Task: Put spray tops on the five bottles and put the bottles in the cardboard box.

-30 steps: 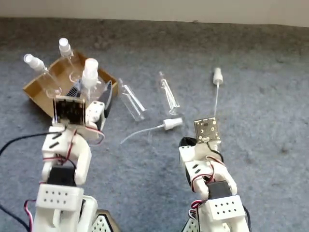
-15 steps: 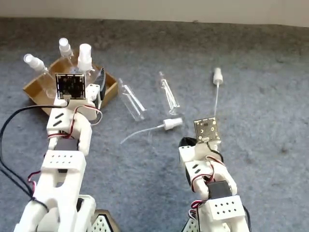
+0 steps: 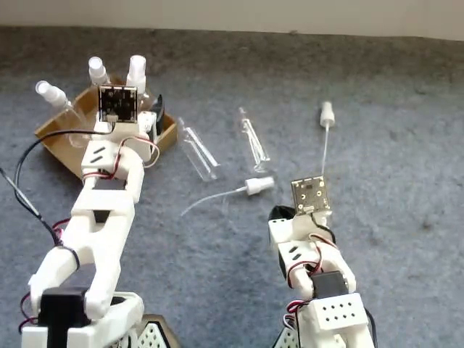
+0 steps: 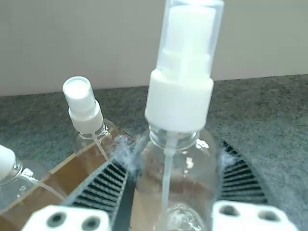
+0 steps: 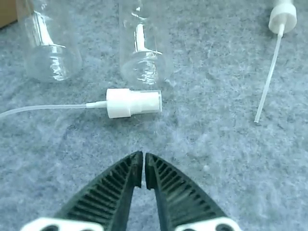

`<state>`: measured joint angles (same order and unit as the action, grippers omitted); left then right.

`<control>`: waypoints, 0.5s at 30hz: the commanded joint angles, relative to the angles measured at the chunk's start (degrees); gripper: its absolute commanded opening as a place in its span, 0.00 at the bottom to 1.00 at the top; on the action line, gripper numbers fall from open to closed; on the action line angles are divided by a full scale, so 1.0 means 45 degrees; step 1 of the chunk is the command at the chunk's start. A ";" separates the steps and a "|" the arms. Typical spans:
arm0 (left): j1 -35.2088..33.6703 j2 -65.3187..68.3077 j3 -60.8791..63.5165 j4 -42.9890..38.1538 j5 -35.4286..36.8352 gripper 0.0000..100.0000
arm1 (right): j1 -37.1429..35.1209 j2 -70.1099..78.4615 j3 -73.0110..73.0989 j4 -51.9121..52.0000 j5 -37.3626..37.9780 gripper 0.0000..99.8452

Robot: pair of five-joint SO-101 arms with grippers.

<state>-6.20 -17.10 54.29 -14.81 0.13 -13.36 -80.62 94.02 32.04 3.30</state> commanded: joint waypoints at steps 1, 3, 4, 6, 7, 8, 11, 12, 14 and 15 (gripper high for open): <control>-0.0166 0.0733 -0.1573 -0.0684 -0.0020 0.08 | 0.0088 -0.0166 -0.0107 -0.0342 0.0098 0.00; -0.0244 0.1299 -0.1748 -0.1368 -0.0020 0.08 | 0.0088 -0.0166 -0.0107 -0.0342 0.0098 0.00; -0.0322 0.1592 -0.1788 -0.1700 -0.0020 0.08 | 0.0088 -0.0166 -0.0107 -0.0342 0.0098 0.00; -0.0400 0.2139 -0.1807 -0.2227 -0.0020 0.08 | 0.0088 -0.0166 -0.0107 -0.0342 0.0117 0.00; -0.0459 0.2374 -0.1807 -0.2403 -0.0020 0.08 | 0.0088 -0.0166 -0.0107 -0.0342 0.0117 0.00; -0.0479 0.2628 -0.1807 -0.2579 -0.0020 0.08 | 0.0088 -0.0166 -0.0107 -0.0342 0.0117 0.00; -0.0576 0.3155 -0.1788 -0.3126 -0.0020 0.08 | 0.0088 -0.0166 -0.0107 -0.0342 0.0137 0.00; -0.0576 0.3253 -0.1768 -0.3223 -0.0020 0.08 | 0.0088 -0.0166 -0.0107 -0.0342 0.0137 0.00; -0.0537 0.3429 -0.1748 -0.3282 -0.0020 0.08 | 0.0088 -0.0166 -0.0107 -0.0342 0.0137 0.00; -0.0518 0.3546 -0.1768 -0.3263 -0.0020 0.08 | 0.0088 -0.0166 -0.0107 -0.0342 0.0137 0.00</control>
<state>-8.04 -1.63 49.63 -27.47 0.13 -13.36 -80.62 94.02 32.04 3.30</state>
